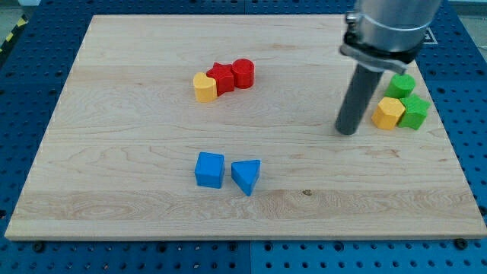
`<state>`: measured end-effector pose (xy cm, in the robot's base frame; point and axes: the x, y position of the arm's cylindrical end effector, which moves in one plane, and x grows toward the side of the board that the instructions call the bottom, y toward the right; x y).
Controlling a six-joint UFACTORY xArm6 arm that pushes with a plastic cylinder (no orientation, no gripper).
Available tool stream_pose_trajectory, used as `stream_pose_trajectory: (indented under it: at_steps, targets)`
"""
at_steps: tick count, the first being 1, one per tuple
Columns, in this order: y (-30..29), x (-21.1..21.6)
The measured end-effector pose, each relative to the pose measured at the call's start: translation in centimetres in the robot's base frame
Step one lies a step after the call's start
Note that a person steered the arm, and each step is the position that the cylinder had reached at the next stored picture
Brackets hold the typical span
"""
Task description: Move the arm away from the yellow hexagon
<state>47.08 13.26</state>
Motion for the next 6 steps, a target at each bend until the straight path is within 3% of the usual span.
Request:
stream_pose_trajectory:
  at_steps: [6]
  targets:
    - [-6.6,0.0]
